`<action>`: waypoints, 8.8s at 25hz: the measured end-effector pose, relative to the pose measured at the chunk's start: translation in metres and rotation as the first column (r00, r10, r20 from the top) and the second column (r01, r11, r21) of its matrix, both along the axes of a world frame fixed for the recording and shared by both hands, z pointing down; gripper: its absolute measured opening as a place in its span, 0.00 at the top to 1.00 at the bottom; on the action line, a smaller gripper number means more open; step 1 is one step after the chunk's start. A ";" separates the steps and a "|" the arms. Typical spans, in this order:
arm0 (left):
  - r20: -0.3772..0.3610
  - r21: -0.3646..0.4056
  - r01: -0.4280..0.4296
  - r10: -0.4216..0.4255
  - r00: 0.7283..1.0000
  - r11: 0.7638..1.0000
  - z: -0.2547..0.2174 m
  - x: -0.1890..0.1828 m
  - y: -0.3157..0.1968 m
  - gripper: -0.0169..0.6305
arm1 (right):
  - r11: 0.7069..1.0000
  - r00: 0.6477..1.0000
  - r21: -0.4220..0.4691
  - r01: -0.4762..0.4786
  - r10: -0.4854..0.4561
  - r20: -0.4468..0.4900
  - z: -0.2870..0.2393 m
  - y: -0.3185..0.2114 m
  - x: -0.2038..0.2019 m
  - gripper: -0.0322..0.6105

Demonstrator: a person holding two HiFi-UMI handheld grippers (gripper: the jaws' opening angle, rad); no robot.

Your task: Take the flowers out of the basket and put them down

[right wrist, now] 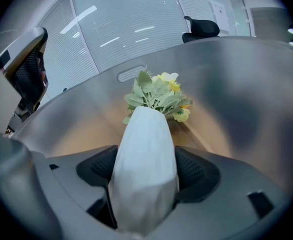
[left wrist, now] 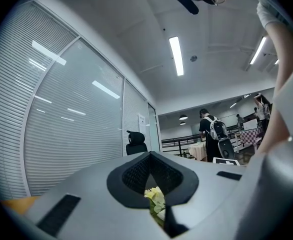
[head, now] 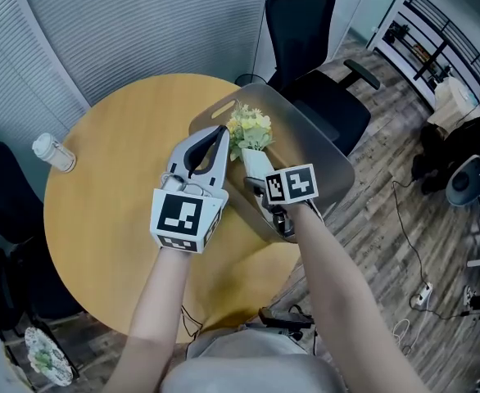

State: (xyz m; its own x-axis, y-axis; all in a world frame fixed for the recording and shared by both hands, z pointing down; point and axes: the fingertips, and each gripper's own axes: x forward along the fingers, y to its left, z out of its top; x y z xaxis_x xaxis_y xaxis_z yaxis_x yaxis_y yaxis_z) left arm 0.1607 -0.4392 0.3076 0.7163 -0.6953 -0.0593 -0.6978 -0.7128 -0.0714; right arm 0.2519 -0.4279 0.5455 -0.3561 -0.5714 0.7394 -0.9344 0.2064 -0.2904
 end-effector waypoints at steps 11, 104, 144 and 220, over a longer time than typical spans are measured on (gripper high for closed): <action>0.021 0.033 -0.003 0.002 1.000 0.999 -0.013 -0.002 0.020 0.97 | 0.988 1.000 0.153 -0.024 0.025 -0.001 -0.031 -0.002 0.000 0.36; 0.019 0.201 0.084 -0.090 0.996 0.976 -0.088 -0.035 0.179 0.97 | 0.494 0.990 0.870 0.002 -0.122 0.067 -0.299 0.138 -0.049 0.36; -0.074 0.083 0.138 -0.132 0.988 0.987 -0.059 -0.228 0.190 0.86 | 0.518 0.959 0.852 -0.067 -0.201 0.198 -0.254 0.158 -0.237 0.36; -0.156 -0.023 -0.127 0.122 0.980 0.992 0.092 -0.270 0.123 0.64 | 0.610 0.953 0.777 0.157 -0.299 0.042 -0.069 0.098 -0.358 0.36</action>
State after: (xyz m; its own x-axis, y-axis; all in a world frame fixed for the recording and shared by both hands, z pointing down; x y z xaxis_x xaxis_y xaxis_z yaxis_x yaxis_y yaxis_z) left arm -0.1090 -0.3162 0.3994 0.7816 -0.6043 -0.1546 -0.6039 -0.7952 0.0548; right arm -0.1057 -0.3302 0.4765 -0.6200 -0.7846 0.0057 -0.7834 0.6185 -0.0610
